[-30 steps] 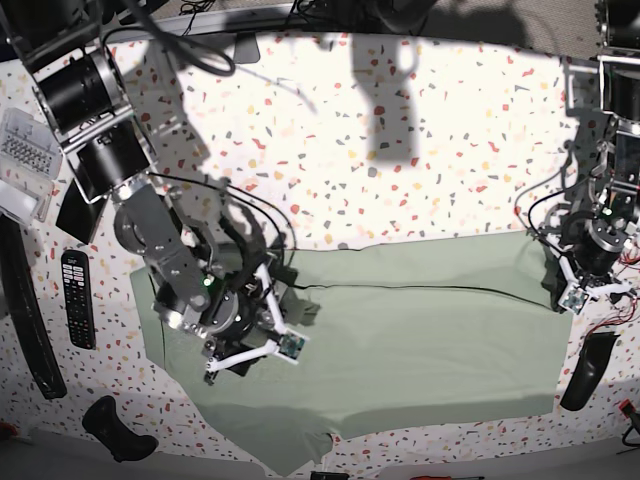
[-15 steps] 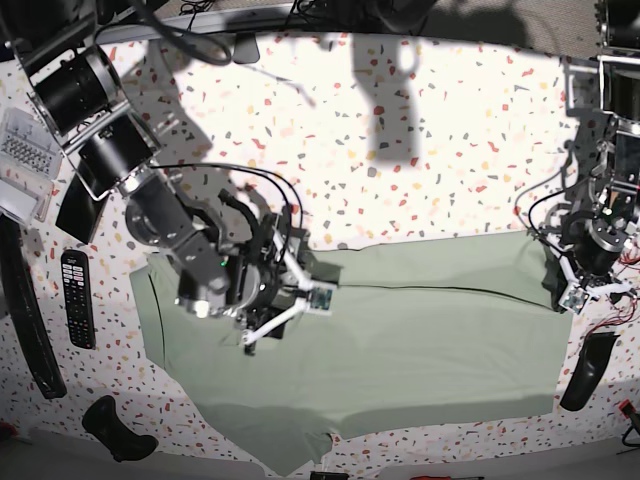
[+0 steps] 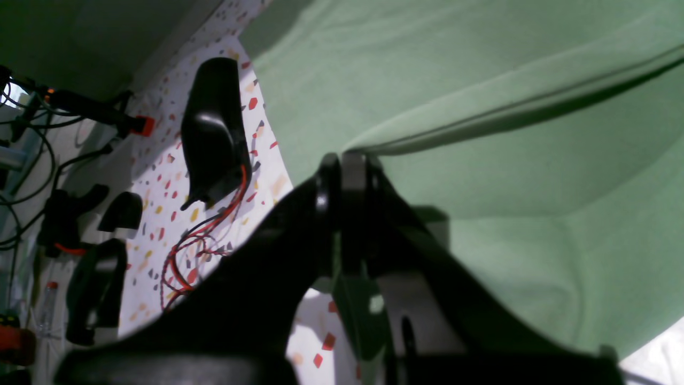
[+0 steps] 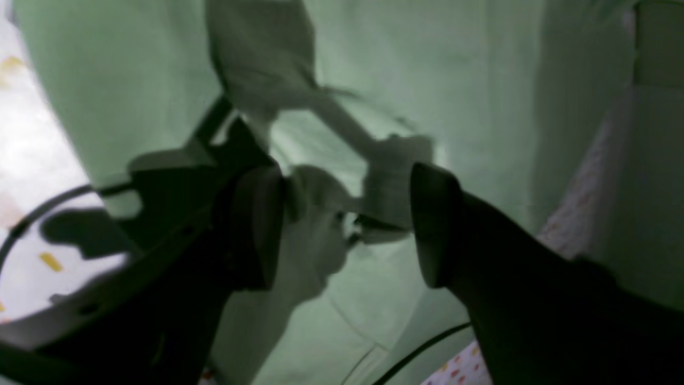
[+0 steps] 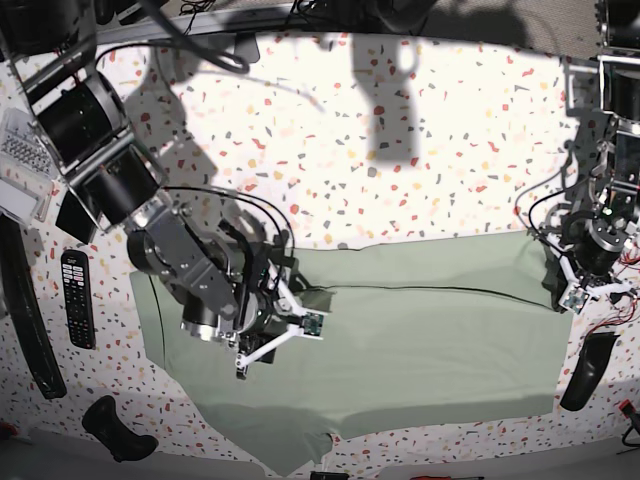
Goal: Fold the T-shirt properly
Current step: 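Lower the right gripper and grasp the shirt's hem corner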
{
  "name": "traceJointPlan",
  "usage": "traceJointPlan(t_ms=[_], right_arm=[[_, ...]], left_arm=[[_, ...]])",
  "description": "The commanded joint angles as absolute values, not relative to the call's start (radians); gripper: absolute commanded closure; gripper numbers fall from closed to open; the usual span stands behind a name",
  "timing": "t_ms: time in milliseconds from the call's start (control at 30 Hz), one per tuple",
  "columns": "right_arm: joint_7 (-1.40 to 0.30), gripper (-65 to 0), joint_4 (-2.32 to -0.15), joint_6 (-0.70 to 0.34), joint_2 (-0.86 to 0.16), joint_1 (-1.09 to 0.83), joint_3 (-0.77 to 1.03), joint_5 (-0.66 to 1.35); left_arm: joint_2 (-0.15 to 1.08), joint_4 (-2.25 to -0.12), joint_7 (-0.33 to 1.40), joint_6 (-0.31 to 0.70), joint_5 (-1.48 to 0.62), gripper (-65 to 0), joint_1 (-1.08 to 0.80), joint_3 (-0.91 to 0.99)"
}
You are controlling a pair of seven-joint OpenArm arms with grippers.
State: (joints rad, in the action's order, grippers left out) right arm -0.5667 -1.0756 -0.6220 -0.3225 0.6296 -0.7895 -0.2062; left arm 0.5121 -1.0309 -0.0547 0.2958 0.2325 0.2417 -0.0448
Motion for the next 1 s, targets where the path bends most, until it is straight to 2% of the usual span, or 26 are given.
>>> traceJointPlan(t_ms=[0, 100, 333, 467, 600, 733, 967], right_arm=[[-0.548, -35.9, -1.065, -0.614, -0.312, 0.677, -0.780, -0.210], [-0.527, -35.9, -1.000, -0.596, -0.273, 0.699, -0.780, -0.263], [-0.466, -35.9, -0.986, -0.461, -0.204, 0.756, -0.780, -0.316], [-0.402, -35.9, -0.986, -0.290, -0.180, 0.761, -0.780, -0.382], [-0.419, -35.9, -0.986, -0.162, -0.160, 0.762, -0.779, -0.419], [-0.507, -35.9, -0.986, -0.117, -0.152, 0.762, -0.779, -0.354], [-0.525, -35.9, -0.986, -0.111, -0.162, 0.761, -0.778, -0.224]], left_arm=[[0.530, -1.044, -0.080, 0.284, 0.226, 0.0, 0.266, -0.035], [0.530, -1.044, -0.079, 0.284, 0.226, 0.0, 0.266, -0.035], [0.530, -1.044, -0.076, 0.284, 0.226, 0.0, 0.266, -0.035], [0.530, -1.044, -0.076, 0.284, 0.226, 0.0, 0.266, -0.035], [0.530, -1.044, -0.076, 0.284, 0.226, 0.0, 0.266, -0.035], [0.530, -1.044, -0.076, 0.284, 0.226, 0.0, 0.266, -0.035], [0.530, -1.044, -0.081, 0.281, 0.226, 0.0, 0.267, -0.035]])
